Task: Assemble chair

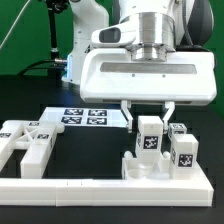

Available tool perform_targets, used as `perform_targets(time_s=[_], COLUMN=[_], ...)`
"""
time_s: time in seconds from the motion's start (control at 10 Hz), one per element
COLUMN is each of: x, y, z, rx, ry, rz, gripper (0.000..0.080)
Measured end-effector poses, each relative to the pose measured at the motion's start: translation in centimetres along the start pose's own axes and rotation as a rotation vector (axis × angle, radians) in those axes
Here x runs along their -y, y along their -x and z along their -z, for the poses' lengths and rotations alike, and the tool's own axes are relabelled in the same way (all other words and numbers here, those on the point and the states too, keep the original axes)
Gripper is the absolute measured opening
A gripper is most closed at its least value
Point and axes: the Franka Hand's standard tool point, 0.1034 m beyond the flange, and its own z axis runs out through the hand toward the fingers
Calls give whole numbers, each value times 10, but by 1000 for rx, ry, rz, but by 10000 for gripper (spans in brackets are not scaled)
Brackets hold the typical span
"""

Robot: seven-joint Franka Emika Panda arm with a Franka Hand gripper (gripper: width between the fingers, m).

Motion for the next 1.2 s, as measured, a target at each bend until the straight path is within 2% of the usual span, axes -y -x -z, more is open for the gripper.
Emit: perform_targets(time_s=[0.3, 0.5, 0.9, 1.2], x=[-9, -12, -11, -13], y=[-1, 6, 15, 15], z=[-1, -7, -14, -15], rx=[-1, 7, 22, 12], ry=[8, 14, 17, 21], rz=[4, 5, 10, 11], gripper=[284, 284, 284, 284])
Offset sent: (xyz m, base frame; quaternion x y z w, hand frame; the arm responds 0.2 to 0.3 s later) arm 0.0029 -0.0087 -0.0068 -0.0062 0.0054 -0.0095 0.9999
